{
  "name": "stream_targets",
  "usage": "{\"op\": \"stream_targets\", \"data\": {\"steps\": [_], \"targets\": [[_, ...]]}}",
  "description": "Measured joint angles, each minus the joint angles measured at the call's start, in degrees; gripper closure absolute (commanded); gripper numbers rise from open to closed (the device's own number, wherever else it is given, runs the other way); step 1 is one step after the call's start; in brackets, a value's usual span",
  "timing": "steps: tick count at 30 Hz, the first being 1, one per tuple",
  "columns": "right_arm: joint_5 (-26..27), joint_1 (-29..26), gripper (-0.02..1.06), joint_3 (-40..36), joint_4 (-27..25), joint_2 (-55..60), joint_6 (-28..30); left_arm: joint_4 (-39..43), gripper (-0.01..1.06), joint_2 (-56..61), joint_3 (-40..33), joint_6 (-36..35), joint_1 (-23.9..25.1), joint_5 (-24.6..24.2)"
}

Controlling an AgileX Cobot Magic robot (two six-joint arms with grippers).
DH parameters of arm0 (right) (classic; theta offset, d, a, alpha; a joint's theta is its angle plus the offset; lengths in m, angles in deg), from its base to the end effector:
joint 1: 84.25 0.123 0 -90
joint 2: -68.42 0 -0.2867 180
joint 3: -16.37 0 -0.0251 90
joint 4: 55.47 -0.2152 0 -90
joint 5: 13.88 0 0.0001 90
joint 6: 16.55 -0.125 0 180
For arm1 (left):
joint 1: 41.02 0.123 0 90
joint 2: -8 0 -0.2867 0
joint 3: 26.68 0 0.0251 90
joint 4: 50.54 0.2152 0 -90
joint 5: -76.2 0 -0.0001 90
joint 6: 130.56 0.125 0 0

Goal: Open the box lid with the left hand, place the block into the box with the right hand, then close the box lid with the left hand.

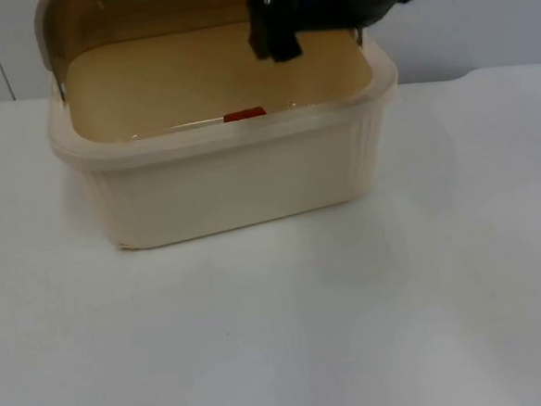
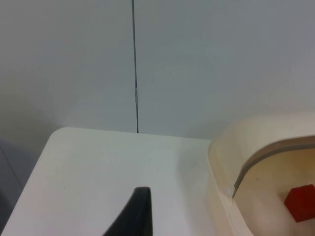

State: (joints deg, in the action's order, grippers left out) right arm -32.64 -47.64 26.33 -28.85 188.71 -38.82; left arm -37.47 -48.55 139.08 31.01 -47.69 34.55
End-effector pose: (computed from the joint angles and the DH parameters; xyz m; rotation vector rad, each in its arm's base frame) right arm 0.3748 0.2560 0.2444 -0.6780 2.1112 0.1631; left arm 0.1529 0.0011 0.4110 -0.1321 1.9405 -0.0295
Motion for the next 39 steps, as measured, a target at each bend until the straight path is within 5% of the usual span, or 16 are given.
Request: {"op": "stream_targets", "data": {"steps": [8, 13, 15, 20, 34, 39], "targets": [[-0.97, 2.87, 0.00, -9.56, -3.79, -9.04, 2.62, 0.00, 0.00, 0.00, 0.00, 0.45, 0.00, 0.00], [1.11, 2.01, 0.00, -20.27, -19.68, -19.31, 14.57, 0.12, 0.00, 0.00, 0.00, 1.03, 0.00, 0.00], [0.99, 1.63, 0.00, -21.16, -20.68, -20.51, 15.24, 0.23, 0.00, 0.00, 0.00, 1.03, 0.00, 0.00], [-3.14, -5.14, 0.00, -25.33, -23.57, -32.26, 17.66, 0.78, 0.00, 0.00, 0.00, 1.46, 0.00, 0.00], [-19.22, -39.25, 0.00, -25.33, -25.68, -57.43, 27.72, 0.78, 0.00, 0.00, 0.00, 1.46, 0.00, 0.00], [-21.39, -45.41, 0.00, -25.33, -35.68, -60.98, 33.71, 0.98, 0.00, 0.00, 0.00, 1.46, 0.00, 0.00]]}}
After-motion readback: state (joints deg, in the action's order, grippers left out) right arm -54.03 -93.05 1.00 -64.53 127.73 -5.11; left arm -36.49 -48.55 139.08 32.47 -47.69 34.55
